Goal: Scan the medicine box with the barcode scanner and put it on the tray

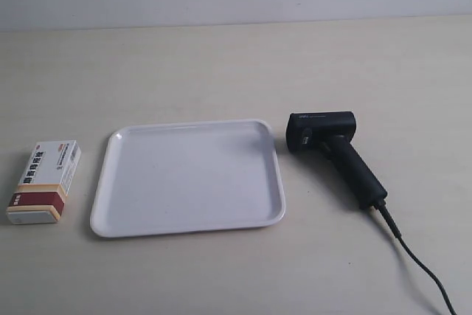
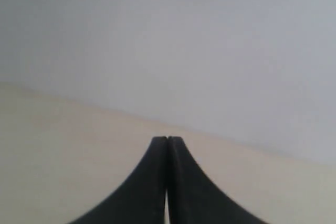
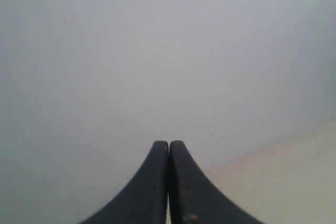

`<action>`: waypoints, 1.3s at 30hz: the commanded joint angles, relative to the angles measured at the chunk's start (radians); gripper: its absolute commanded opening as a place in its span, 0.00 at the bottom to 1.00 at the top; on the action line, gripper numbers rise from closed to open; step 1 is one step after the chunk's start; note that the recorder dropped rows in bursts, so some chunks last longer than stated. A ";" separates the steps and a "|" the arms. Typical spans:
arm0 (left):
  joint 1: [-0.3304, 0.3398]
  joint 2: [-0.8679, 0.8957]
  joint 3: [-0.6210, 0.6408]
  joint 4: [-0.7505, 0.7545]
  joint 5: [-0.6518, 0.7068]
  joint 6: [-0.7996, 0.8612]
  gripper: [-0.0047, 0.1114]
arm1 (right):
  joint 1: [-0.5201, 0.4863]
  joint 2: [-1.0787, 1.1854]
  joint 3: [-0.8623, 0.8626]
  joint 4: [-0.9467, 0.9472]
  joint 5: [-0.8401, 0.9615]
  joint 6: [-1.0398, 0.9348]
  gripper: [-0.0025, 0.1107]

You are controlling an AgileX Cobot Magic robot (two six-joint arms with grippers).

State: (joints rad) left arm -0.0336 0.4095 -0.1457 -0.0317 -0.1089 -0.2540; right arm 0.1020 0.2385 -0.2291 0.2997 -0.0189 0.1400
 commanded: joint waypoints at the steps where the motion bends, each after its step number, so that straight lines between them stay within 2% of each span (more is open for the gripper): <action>1: 0.003 0.351 -0.053 0.137 0.011 0.023 0.04 | 0.027 0.287 -0.099 -0.049 0.085 -0.035 0.02; 3: -0.004 0.504 -0.070 0.204 -0.020 0.021 0.06 | 0.058 0.420 -0.119 -0.049 0.066 -0.047 0.02; 5: -0.029 0.614 -0.080 0.248 -0.058 0.015 0.12 | 0.092 0.526 -0.136 -0.049 0.035 -0.047 0.02; 8: -0.088 0.779 -0.103 0.311 -0.107 0.014 0.33 | 0.163 0.663 -0.152 -0.049 -0.057 -0.069 0.02; 9: -0.099 0.825 -0.116 0.313 -0.127 0.014 0.45 | 0.193 0.708 -0.158 -0.049 -0.098 -0.068 0.02; 14: -0.096 0.985 -0.174 0.312 -0.174 0.023 0.92 | 0.274 0.826 -0.184 -0.105 -0.162 -0.069 0.02; 15: -0.096 1.013 -0.185 0.312 -0.191 0.023 0.94 | 0.283 0.843 -0.189 -0.105 -0.165 -0.069 0.02; 20: -0.096 1.149 -0.218 0.314 -0.239 0.025 0.94 | 0.293 0.892 -0.189 -0.105 -0.212 -0.069 0.02; 25: -0.096 1.261 -0.229 0.314 -0.274 0.104 0.94 | 0.293 0.897 -0.189 -0.105 -0.219 -0.069 0.02; 33: -0.096 1.348 -0.253 0.312 -0.283 0.171 0.94 | 0.293 0.897 -0.189 -0.105 -0.219 -0.069 0.02; 36: -0.096 1.369 -0.254 0.312 -0.287 0.171 0.87 | 0.293 0.897 -0.189 -0.105 -0.217 -0.069 0.02; 39: -0.096 1.383 -0.259 0.312 -0.287 0.171 0.69 | 0.293 0.897 -0.189 -0.105 -0.217 -0.069 0.02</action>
State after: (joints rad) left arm -0.1250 1.7766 -0.3997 0.2803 -0.4102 -0.0945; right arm 0.3934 1.1319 -0.4076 0.2069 -0.2223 0.0785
